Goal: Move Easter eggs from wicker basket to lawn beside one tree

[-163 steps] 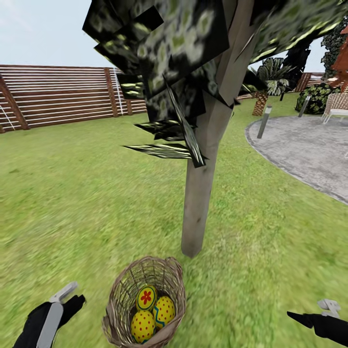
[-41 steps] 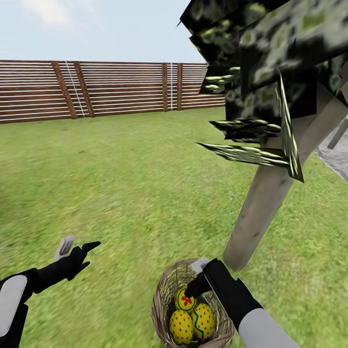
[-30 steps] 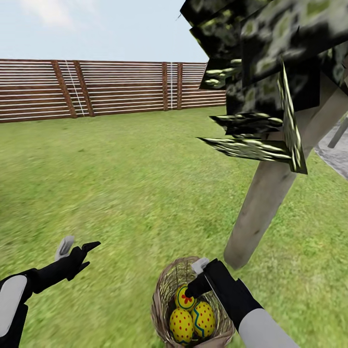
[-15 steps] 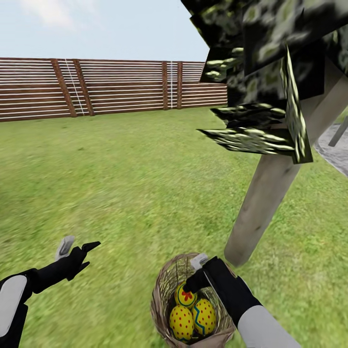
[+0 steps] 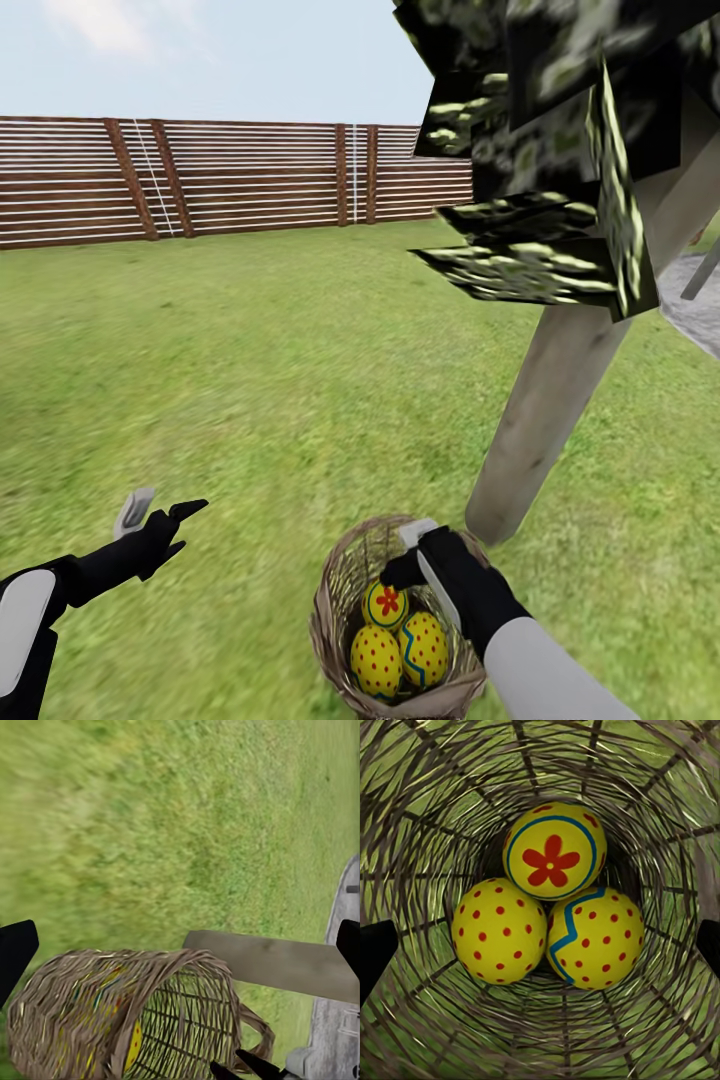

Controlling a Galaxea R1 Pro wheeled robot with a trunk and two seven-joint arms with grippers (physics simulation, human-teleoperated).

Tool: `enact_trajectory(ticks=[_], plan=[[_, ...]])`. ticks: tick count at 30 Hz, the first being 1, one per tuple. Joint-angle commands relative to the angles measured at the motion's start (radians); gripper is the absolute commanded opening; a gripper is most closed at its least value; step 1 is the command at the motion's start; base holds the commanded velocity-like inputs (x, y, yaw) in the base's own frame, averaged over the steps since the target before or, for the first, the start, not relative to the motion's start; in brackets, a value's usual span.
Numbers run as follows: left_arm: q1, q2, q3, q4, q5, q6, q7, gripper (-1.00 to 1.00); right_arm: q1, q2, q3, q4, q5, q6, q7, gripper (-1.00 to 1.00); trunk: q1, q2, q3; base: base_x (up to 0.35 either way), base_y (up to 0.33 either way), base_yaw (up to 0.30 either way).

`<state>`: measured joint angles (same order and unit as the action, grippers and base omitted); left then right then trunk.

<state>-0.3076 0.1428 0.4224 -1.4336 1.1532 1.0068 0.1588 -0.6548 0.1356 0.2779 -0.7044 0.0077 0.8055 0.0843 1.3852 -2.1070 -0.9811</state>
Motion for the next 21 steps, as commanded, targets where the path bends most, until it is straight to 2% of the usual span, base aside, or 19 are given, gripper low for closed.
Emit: enact_trajectory(ticks=[1,6,9,14,21], plan=[[-0.001,0.000,0.001,-0.001,0.011,0.004,0.010,1.00,-0.001,0.001,0.001,0.009,0.000,0.005,0.001,1.00,0.004,-0.008,-0.004,0.000,0.000,0.000],[-0.001,0.000,0.001,-0.001,0.011,0.004,0.010,1.00,-0.050,0.014,0.001,0.135,0.000,0.002,-0.004,1.00,0.023,-0.043,-0.020,0.000,0.000,0.000],[-0.001,0.000,0.001,-0.001,0.011,0.004,0.010,1.00,-0.067,0.018,0.001,0.189,-0.001,-0.025,-0.004,1.00,0.034,-0.064,-0.029,0.000,0.000,0.000],[-0.001,0.000,0.002,0.011,0.011,0.004,0.010,1.00,-0.072,0.023,0.001,0.226,-0.001,-0.042,-0.004,1.00,0.054,-0.099,-0.045,0.000,0.000,0.000],[-0.001,0.000,0.002,0.019,0.011,0.004,0.010,1.00,-0.073,0.024,0.001,0.227,0.003,-0.048,-0.003,1.00,0.080,-0.148,-0.067,0.000,0.000,0.000]])
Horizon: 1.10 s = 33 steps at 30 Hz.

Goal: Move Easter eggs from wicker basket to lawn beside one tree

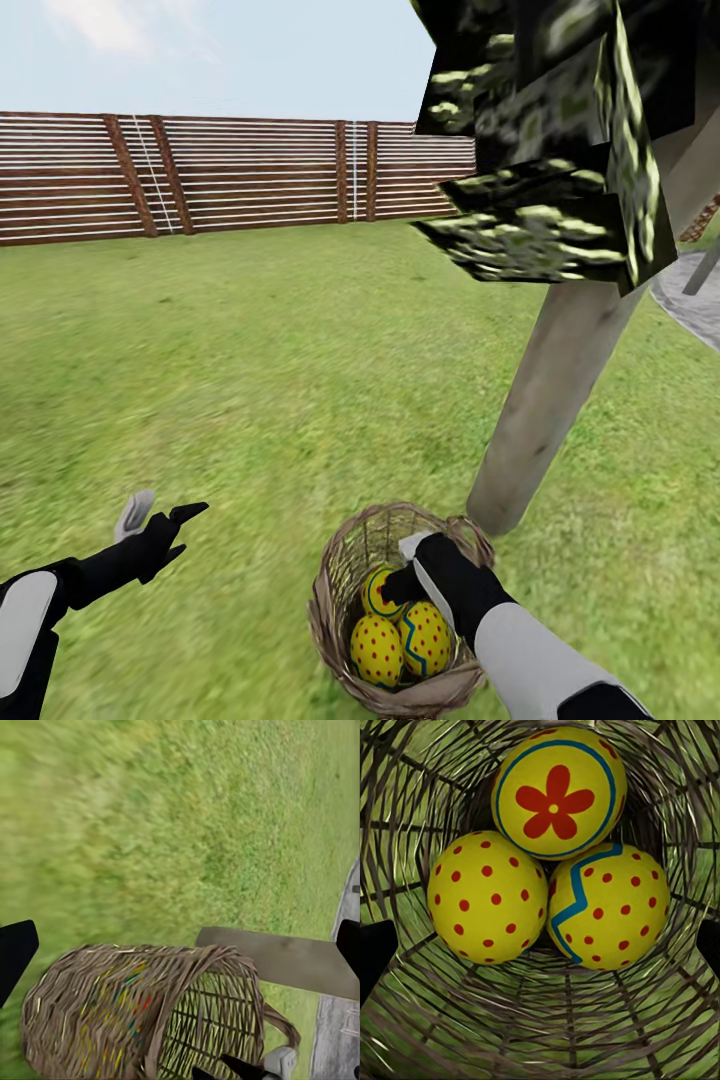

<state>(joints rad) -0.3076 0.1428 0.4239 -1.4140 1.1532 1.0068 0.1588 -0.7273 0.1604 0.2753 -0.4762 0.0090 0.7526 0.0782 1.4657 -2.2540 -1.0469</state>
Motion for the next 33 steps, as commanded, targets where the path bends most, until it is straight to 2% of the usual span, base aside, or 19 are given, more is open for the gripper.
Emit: enact_trajectory(ticks=[1,16,23,33], plan=[[-0.001,0.000,0.001,-0.001,0.011,0.004,0.010,1.00,-0.001,-0.001,0.004,-0.002,0.002,-0.001,0.006,1.00,0.004,-0.008,-0.004,0.000,0.000,0.000],[-0.001,0.000,0.003,0.004,0.011,0.004,0.010,1.00,-0.006,-0.002,0.004,-0.011,0.003,-0.016,0.028,1.00,0.061,-0.113,-0.051,0.000,0.000,0.000],[-0.001,0.001,0.003,0.004,0.011,0.004,0.010,1.00,-0.006,-0.004,0.005,-0.013,0.005,-0.025,0.113,1.00,0.088,-0.162,-0.073,0.000,0.000,0.000],[-0.001,0.001,0.004,0.005,0.011,0.004,0.010,1.00,-0.006,-0.005,0.005,-0.009,0.004,-0.029,0.120,1.00,0.126,-0.232,-0.104,0.000,0.000,0.000]])
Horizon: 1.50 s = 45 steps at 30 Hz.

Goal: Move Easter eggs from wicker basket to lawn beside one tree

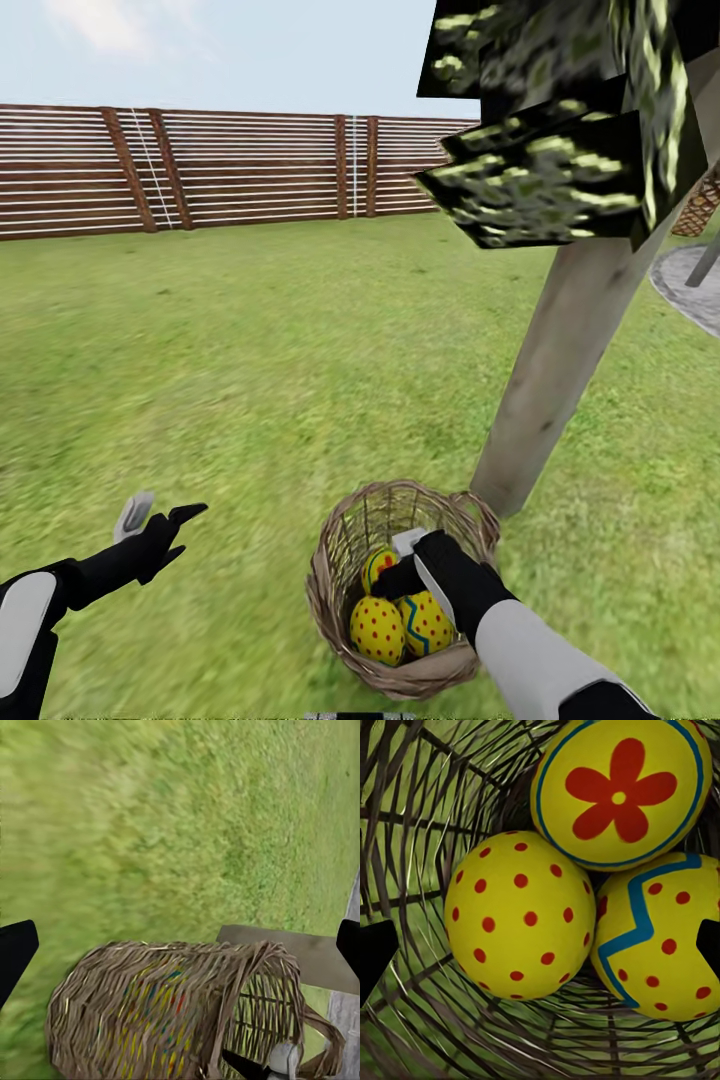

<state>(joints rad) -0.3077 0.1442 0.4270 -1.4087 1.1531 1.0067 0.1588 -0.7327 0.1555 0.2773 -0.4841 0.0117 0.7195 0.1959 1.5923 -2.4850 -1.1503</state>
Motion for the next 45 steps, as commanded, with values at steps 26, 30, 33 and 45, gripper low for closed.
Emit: enact_trajectory(ticks=[26,30,33,45], plan=[[-0.001,-0.001,0.000,0.003,0.011,0.003,0.010,1.00,0.000,0.001,0.006,-0.027,0.002,-0.055,0.007,1.00,0.019,-0.021,-0.100,0.000,0.000,0.000],[-0.001,-0.001,0.000,0.006,0.011,0.003,0.010,1.00,0.000,0.001,0.007,-0.027,0.002,-0.058,0.012,1.00,0.020,-0.021,-0.115,0.000,0.000,0.000],[-0.001,-0.001,0.000,0.007,0.011,0.003,0.010,1.00,0.000,0.001,0.008,-0.027,0.002,-0.058,0.017,1.00,0.022,-0.022,-0.127,0.000,0.000,0.000],[-0.001,-0.002,0.001,0.007,0.011,0.003,0.010,1.00,0.001,0.001,0.008,-0.029,0.002,-0.057,0.025,1.00,0.027,-0.025,-0.173,0.000,0.000,0.000]])
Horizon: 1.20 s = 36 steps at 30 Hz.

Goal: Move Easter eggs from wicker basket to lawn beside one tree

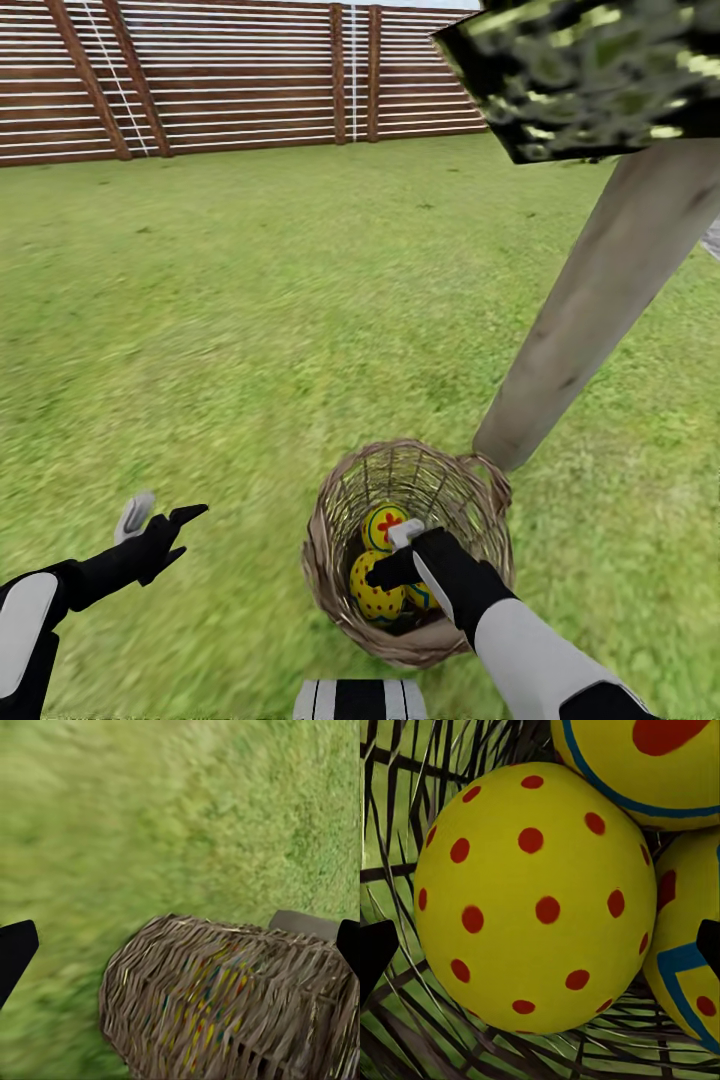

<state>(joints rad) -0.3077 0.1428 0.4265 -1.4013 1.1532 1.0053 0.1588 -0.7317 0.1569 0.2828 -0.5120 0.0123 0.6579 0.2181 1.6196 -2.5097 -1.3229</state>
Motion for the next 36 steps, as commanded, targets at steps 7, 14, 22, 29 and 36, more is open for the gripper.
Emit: enact_trajectory(ticks=[7,14,22,29,36], plan=[[-0.001,0.001,0.002,-0.001,0.011,0.004,0.010,1.00,-0.001,0.000,0.003,-0.016,0.002,0.005,0.003,1.00,0.002,-0.002,-0.024,0.000,0.000,0.000],[-0.001,0.001,0.004,-0.001,0.013,0.004,0.010,1.00,-0.001,-0.003,0.002,-0.033,0.002,0.014,0.001,1.00,0.002,-0.002,-0.024,0.000,0.000,0.000],[-0.001,0.000,0.007,0.021,0.015,0.004,0.009,1.00,-0.001,-0.002,0.001,-0.047,0.002,0.016,0.000,1.00,0.002,-0.002,-0.024,-0.086,0.035,0.000],[-0.001,0.001,0.008,0.025,0.080,0.002,0.010,1.00,-0.002,-0.002,0.001,-0.059,0.002,0.016,-0.002,1.00,0.002,-0.002,-0.024,-0.010,0.004,0.000],[-0.001,0.001,0.009,0.025,0.087,0.003,0.010,1.00,-0.002,-0.001,0.001,-0.068,0.002,0.005,-0.017,1.00,0.002,-0.002,-0.024,0.000,0.000,0.000]])
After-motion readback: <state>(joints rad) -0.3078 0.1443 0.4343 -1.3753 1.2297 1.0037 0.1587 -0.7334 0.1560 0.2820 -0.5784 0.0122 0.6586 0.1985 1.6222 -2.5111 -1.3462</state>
